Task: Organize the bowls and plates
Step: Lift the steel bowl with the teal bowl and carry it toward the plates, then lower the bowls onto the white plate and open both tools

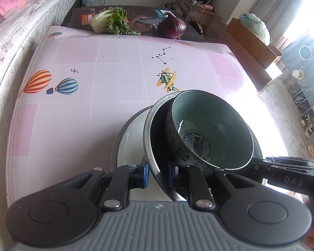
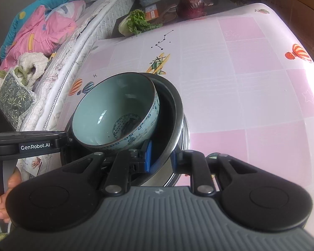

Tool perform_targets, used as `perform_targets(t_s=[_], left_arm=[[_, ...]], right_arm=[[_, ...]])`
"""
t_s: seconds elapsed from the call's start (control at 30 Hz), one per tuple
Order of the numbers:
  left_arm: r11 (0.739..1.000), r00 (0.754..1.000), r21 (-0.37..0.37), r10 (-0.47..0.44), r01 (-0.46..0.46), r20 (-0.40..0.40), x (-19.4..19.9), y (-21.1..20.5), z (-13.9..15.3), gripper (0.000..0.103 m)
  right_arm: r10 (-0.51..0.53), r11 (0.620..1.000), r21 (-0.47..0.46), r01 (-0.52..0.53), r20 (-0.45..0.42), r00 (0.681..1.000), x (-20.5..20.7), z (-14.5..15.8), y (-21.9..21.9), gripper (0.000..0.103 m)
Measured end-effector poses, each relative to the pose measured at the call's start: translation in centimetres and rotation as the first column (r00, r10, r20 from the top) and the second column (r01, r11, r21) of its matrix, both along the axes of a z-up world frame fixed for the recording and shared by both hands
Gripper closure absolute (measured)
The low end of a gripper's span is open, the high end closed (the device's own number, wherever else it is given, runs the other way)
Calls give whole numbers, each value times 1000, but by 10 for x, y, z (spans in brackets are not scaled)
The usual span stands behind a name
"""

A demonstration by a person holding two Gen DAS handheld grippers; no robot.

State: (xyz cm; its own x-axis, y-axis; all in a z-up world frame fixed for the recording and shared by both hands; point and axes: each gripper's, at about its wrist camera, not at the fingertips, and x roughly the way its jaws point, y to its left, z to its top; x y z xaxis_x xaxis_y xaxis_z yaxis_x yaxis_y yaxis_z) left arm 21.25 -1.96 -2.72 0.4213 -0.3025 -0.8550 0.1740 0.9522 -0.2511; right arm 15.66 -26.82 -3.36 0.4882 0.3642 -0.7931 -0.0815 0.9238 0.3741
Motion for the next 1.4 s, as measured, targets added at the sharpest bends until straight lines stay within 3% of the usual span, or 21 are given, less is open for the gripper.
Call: perform_targets(t_s=[0.37, 0.7, 0.73, 0.77, 0.8, 0.9, 1.0, 1.03, 1.2, 1.3, 1.37, 1.4], left_arm=[[999, 1000, 34, 27, -27, -10, -14, 8, -16, 86], [999, 999, -6, 36, -36, 19, -25, 21, -13, 81], [999, 999, -6, 36, -36, 23, -26, 22, -12, 79], [999, 999, 2, 38, -38, 31, -28, 24, -10, 73], [999, 998, 12, 42, -43, 42, -30, 25, -8, 60], [999, 994, -8, 48, -48, 96, -40, 35, -1, 46], [997, 992, -48, 58, -53, 115, -51, 43, 5, 39], [997, 990, -52, 65, -59, 124, -55, 46, 7, 39], [995, 972, -44, 100, -93, 212, -78, 58, 25, 26], [993, 949, -35, 115, -110, 293, -97, 64, 38, 14], [992, 935, -13, 121, -124, 333, -109, 64, 45, 7], [992, 928, 4, 116, -126, 354, -115, 63, 49, 3]], right_arm=[[31, 999, -10, -31, -3, 1000, -14, -16, 13, 84], [23, 1000, -11, -22, 42, 999, -16, -20, 18, 83], [17, 1000, -5, -17, 44, 999, -16, -20, 17, 83], [12, 1000, 2, -12, 46, 999, -16, -19, 16, 82], [3, 1000, 13, -3, 50, 999, -17, -19, 14, 81], [-18, 999, 34, 16, 59, 998, -20, -17, 10, 78], [-36, 999, 34, 33, 99, 994, -27, -10, 4, 65], [-42, 999, 30, 38, 114, 993, -29, -7, 3, 56], [-94, 996, 18, 93, 206, 974, -51, 15, -13, 47], [-127, 988, -40, 149, 334, 934, -80, 36, -19, 28], [-136, 976, -97, 195, 430, 893, -103, 48, -18, 4], [-134, 964, -136, 227, 490, 861, -119, 55, -17, 1]])
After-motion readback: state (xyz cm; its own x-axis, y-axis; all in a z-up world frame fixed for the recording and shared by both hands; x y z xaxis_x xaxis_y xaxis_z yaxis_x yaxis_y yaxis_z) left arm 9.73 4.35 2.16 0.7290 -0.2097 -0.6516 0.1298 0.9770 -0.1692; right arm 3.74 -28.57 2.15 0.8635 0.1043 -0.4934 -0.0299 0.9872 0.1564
